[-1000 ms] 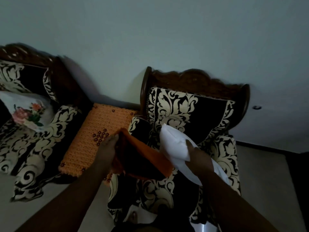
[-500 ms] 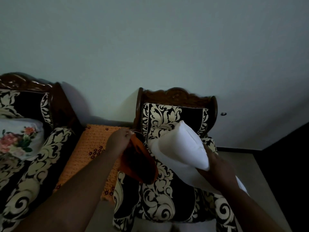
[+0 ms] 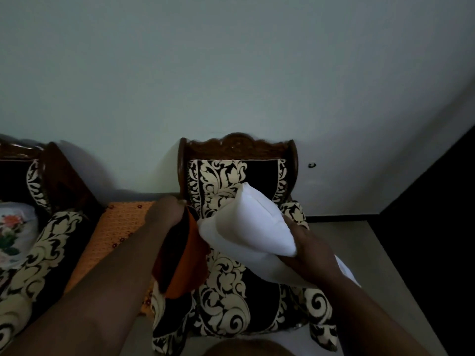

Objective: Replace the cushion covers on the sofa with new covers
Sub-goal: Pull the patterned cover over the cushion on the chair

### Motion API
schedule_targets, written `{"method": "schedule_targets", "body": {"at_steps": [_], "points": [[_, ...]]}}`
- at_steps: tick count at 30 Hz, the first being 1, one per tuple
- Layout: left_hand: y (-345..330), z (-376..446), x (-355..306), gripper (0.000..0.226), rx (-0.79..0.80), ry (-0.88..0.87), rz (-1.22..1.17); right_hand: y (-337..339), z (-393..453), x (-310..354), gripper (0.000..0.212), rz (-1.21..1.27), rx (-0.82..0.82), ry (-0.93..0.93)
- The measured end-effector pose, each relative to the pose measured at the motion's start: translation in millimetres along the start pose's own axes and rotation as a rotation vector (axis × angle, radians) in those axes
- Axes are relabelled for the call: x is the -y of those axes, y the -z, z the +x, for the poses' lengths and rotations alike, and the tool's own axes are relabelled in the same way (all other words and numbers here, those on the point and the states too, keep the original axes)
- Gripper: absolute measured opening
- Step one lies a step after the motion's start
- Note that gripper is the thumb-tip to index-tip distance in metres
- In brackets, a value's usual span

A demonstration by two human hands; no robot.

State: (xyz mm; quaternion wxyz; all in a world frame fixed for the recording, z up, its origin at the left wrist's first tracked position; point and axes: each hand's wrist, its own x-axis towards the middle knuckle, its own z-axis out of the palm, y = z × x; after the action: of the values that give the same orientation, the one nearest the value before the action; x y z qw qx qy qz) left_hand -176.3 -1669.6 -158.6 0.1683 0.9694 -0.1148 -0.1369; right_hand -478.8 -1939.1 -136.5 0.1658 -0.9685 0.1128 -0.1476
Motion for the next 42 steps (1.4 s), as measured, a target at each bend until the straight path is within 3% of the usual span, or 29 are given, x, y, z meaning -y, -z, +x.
{"method": "schedule_targets", "body": {"at_steps": [4, 10, 14, 20, 27, 33, 36, 39, 42], "points": [[1.2, -9.4, -47.6, 0.046, -0.054, 0.018, -0.108, 9.2, -14.3, -24.3, 0.09, 0.027, -0.026, 0.06], [-12.4, -18.4, -99.2, 0.039, 0.061, -0.029, -0.546, 22.1, -36.9, -67.7, 0.08, 0.12, -0.132, 0.084], [-23.4, -24.4, -123.1, 0.036, 0.083, -0.01, -0.665, 32.0, -43.3, -87.2, 0.078, 0.166, -0.141, 0.01], [-17.2, -23.5, -115.0, 0.037, -0.038, 0.084, -0.934, 55.1, -64.3, -108.4, 0.064, 0.197, -0.257, -0.117], [-16.4, -24.3, -113.4, 0.041, 0.011, 0.16, -1.094, 58.1, -79.1, -120.7, 0.049, 0.278, -0.274, -0.124], [-9.7, -42.5, -144.2, 0.031, 0.169, -0.07, -0.904, 55.2, -74.8, -97.0, 0.048, 0.232, -0.294, -0.002], [-0.4, -59.7, -165.1, 0.026, 0.225, -0.221, -0.795, 40.6, -63.9, -82.9, 0.07, 0.15, -0.239, 0.035], [7.1, -79.6, -188.2, 0.026, 0.244, -0.357, -0.728, 23.0, -47.2, -63.6, 0.098, 0.013, -0.07, 0.036], [5.9, -88.7, -202.7, 0.029, 0.191, -0.509, -0.458, 8.8, -31.7, -38.3, 0.109, -0.049, 0.073, 0.027]]}}
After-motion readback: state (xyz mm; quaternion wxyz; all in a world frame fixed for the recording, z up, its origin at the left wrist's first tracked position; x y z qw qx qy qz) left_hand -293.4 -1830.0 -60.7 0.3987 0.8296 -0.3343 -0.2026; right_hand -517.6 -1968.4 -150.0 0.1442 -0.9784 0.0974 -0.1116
